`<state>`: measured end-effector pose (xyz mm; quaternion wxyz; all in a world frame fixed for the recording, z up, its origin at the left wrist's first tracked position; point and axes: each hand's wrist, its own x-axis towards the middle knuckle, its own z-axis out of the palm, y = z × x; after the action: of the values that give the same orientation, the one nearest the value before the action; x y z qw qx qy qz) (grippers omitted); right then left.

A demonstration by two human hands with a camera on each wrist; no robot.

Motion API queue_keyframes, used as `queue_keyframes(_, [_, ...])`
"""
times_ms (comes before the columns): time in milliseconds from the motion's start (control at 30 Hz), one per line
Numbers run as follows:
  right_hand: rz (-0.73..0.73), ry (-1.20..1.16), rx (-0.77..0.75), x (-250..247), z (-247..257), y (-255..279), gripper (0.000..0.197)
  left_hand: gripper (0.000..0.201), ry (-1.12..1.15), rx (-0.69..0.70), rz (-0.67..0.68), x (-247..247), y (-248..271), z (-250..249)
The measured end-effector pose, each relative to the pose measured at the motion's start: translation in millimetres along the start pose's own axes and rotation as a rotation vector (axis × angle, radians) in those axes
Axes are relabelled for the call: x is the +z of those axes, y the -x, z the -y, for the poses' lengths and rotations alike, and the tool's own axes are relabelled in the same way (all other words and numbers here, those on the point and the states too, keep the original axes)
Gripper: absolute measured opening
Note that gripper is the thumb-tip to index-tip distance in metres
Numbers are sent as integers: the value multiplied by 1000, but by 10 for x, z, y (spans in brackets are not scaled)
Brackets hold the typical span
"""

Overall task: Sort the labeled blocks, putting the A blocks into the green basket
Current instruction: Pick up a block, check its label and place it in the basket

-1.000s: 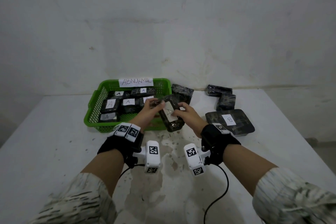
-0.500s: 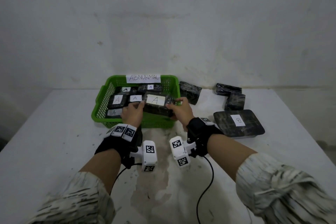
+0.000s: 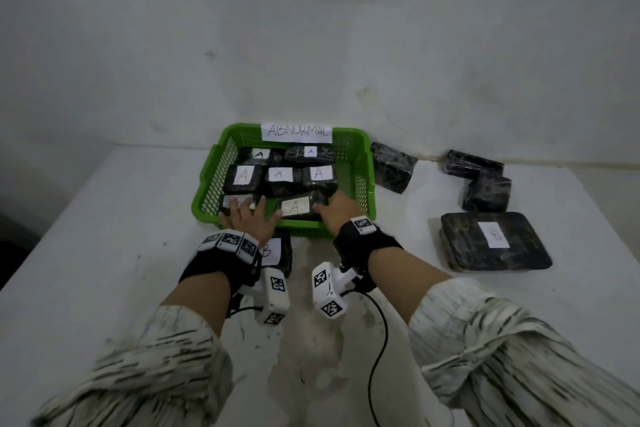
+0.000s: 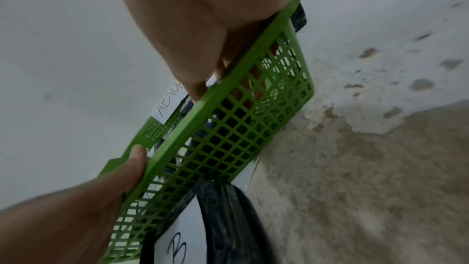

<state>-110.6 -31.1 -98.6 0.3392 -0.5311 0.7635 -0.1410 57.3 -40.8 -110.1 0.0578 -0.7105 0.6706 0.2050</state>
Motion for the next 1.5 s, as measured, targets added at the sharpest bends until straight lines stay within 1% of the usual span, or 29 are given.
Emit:
queue_keyframes(67, [37,214,-12,72,17,-32,47,63,-7,-10,-10,1,13,-12])
queue_keyframes(133, [88,326,-26,101,6,-74,57,64,-8,-12,-2,4,40,-27])
queue_keyframes(233, [258,277,-58,84,8,-144,63,64,-12,-14,45,-36,45,-42])
queue_keyframes(300, [339,276,-71,65,29,-170,66,64,-33,-16,62,-58,44,-49])
queue_keyframes(367, [386,287,-72,52,54,-179,65,63,-42,-15,62,-63,45,-53])
queue_keyframes(533, [478,307,-68,49,48,-239,72,63,-24,-11,45,-50,34,-50])
queue_keyframes(567, [458,304,-79,66,33,-254,72,63,-22,-11,42,-48,35,-49])
queue_keyframes(600, [403,305,-95,83,5,-257,73,63,-22,-9,37,-40,31,-47])
queue_keyframes(667, [194,303,-173,87,-78,-217,69,63,-16,-8,22,-30,26,-53])
queue_keyframes(700, [71,269,-239,86,-129,-180,61,62,-15,-8,15,-32,28,-56])
queue_keyframes(767, [-127,107,-393,85,-227,-106,42,62,-25,-13,23,-49,42,-61])
queue_keyframes(833, [-237,-102,-489,45,-293,-37,29,61,-15,-35,32,-63,62,-93])
queue_keyframes(867, [-271,-175,-502,-1,-321,-13,26,60,4,-54,13,-57,75,-125])
queue_keyframes(933, [-363,-225,-470,-139,-418,14,27,52,28,-75,-83,-38,118,-243])
queue_keyframes(1000, [-474,-156,-405,-324,-581,12,30,48,10,-31,-181,-29,157,-436])
queue_keyframes(1033, [-514,-94,-370,-421,-688,4,32,48,5,15,-197,-26,162,-560])
queue_keyframes(1100, [-540,36,-266,-619,-928,-3,38,49,25,120,-189,-3,158,-867])
queue_keyframes(1167, [-544,139,-142,-800,-1181,-10,46,53,111,215,-180,61,149,-1221])
queue_keyframes(1233, [-543,190,-23,-961,-1417,-25,52,60,179,274,-129,169,143,-1574])
queue_keyframes(1300, [-508,209,92,-1119,-1628,-66,58,65,197,277,-96,297,131,-1854])
queue_keyframes(1367, [-454,240,175,-1283,-1806,-133,63,69,187,254,-116,397,86,-2035])
queue_keyframes(1500, [-399,297,218,-1583,-2026,-318,70,71,124,243,-262,462,-71,-2150])
